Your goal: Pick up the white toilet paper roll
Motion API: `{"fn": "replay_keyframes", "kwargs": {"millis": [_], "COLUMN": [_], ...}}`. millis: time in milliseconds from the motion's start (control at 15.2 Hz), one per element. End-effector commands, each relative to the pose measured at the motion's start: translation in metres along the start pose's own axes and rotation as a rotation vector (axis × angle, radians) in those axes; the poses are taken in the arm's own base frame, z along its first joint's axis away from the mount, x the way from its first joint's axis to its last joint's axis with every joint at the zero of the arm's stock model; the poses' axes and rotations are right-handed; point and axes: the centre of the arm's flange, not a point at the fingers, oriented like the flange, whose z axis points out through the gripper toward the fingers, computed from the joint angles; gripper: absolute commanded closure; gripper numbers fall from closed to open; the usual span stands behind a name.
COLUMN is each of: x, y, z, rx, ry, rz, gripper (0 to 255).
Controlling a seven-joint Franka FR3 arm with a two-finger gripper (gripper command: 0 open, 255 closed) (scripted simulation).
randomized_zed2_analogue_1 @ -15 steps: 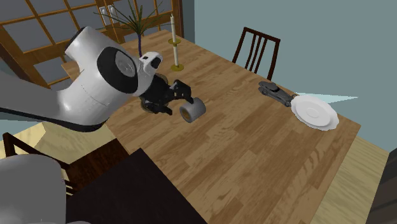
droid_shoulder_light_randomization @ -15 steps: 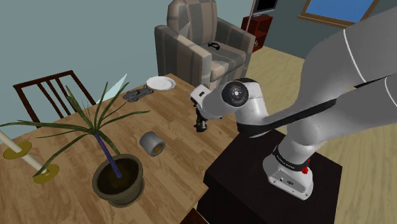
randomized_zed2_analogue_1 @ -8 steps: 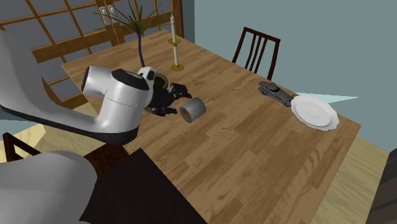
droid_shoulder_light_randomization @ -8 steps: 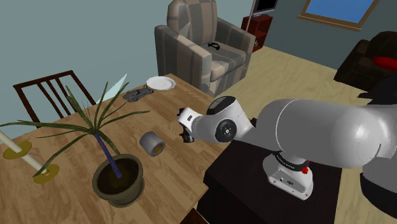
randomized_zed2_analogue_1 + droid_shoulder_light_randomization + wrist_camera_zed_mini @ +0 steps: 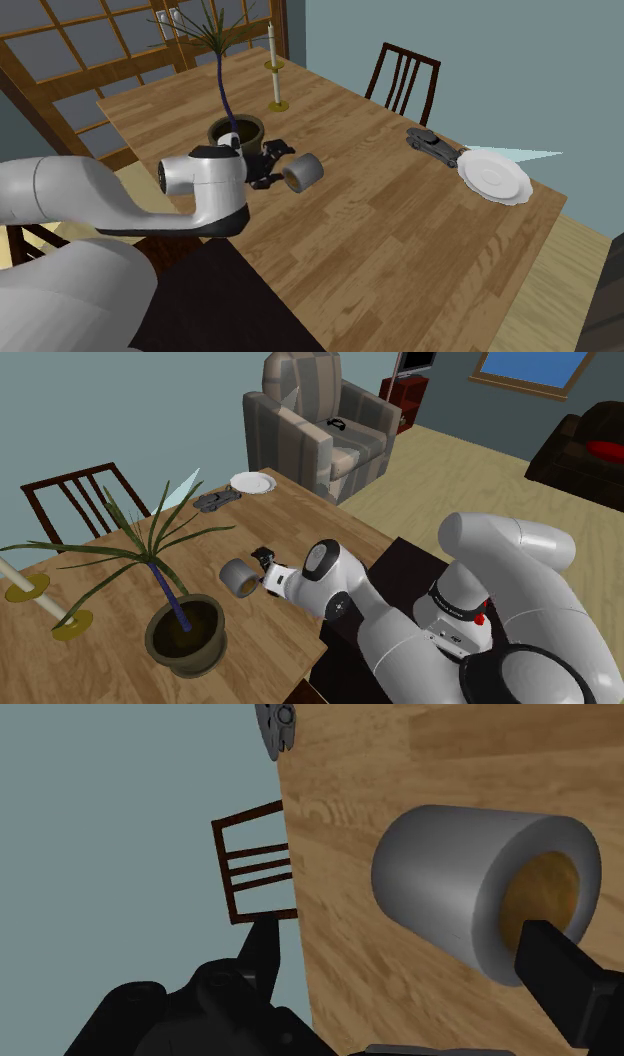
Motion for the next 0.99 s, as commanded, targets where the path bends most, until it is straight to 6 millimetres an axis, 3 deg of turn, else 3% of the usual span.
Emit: {"fn": "replay_keyframes", "kwargs": {"millis": [0, 66, 594, 726, 792, 924], "x": [0.004, 0.008, 0.006, 0.006, 0.005, 0.008], "y": [-0.021, -0.03, -0.068, -0.068, -0.068, -0.069], "z": [0.024, 0.034, 0.054, 0.054, 0.051, 0.055], "rx": [-0.053, -0.08, -0.086, -0.086, -0.086, -0.083], "ry": [0.047, 0.07, 0.075, 0.075, 0.075, 0.076], "rz": [-0.059, -0.087, -0.093, -0.093, -0.094, -0.089], "gripper": [0, 0, 0, 0, 255, 255]}}
